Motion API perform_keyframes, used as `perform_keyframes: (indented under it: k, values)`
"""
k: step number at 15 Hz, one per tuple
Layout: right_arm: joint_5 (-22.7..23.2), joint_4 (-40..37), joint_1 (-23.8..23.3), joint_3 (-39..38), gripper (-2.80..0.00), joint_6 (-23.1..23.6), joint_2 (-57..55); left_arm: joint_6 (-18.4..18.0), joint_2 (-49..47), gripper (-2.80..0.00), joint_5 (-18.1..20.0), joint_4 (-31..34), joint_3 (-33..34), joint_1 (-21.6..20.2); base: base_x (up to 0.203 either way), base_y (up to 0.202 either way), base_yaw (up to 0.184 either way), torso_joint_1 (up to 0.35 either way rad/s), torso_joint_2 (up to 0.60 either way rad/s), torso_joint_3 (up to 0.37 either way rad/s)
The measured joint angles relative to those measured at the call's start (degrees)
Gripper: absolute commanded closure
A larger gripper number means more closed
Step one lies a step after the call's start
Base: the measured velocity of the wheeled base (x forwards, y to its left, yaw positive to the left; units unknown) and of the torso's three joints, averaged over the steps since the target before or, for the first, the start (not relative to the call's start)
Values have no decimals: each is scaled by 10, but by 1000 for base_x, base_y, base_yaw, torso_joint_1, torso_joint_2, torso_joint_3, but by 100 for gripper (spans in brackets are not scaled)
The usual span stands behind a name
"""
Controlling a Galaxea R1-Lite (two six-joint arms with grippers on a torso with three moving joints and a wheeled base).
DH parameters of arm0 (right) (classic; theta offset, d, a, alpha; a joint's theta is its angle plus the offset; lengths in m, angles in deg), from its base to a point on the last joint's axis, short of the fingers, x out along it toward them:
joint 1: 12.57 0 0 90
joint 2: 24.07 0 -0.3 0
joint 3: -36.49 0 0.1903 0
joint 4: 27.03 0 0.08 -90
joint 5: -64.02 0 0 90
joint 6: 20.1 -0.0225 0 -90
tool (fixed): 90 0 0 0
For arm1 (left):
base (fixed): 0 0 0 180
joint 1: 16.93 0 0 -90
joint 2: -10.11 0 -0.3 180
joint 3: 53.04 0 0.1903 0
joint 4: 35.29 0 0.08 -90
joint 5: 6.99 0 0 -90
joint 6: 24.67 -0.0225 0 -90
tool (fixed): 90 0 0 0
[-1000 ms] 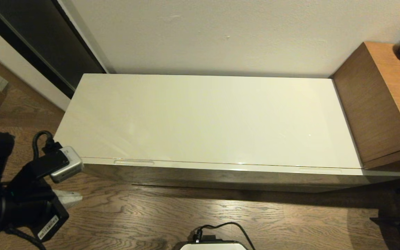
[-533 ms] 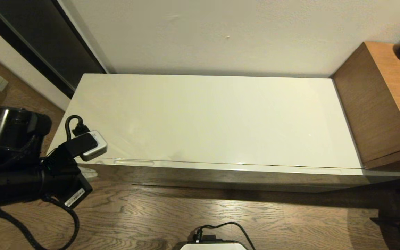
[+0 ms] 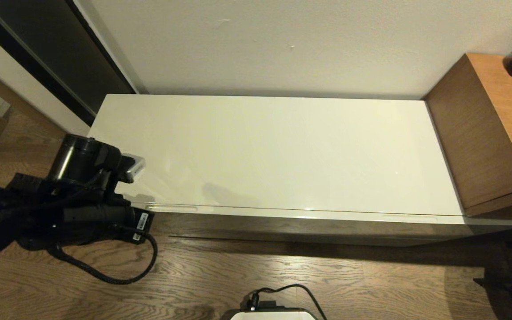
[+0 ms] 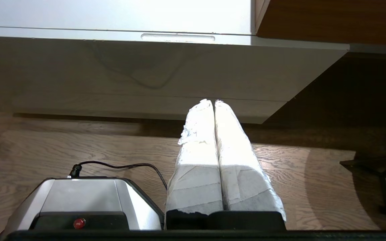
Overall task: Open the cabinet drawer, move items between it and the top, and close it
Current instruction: Open the drawer
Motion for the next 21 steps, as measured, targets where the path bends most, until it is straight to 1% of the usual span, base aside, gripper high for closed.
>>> perform_keyframes:
  k: [2,4,7,8,11,13,17,21]
  values:
    - [0,0,0,0,0,0,0,47,-15,0,-4,0,-17,16,0,0,0,0,0,0]
    - [0,0,0,0,0,0,0,73,-28,0,-6,1,-28,22,0,0,0,0,0,0]
    - [0,0,0,0,0,0,0,127,-56,0,-8,-1,-42,25,0,0,0,0,0,0]
    - [0,0,0,0,0,0,0,139,-65,0,-8,0,-46,25,0,0,0,0,0,0]
    - [0,0,0,0,0,0,0,152,-87,0,-8,-1,-61,25,0,0,0,0,0,0]
    - [0,0,0,0,0,0,0,169,-102,0,-9,-1,-79,25,0,0,0,0,0,0]
    - [0,0,0,0,0,-1,0,172,-126,0,-13,-1,-107,25,0,0,0,0,0,0]
    - [0,0,0,0,0,0,0,176,-143,0,-14,-1,-116,25,0,0,0,0,0,0]
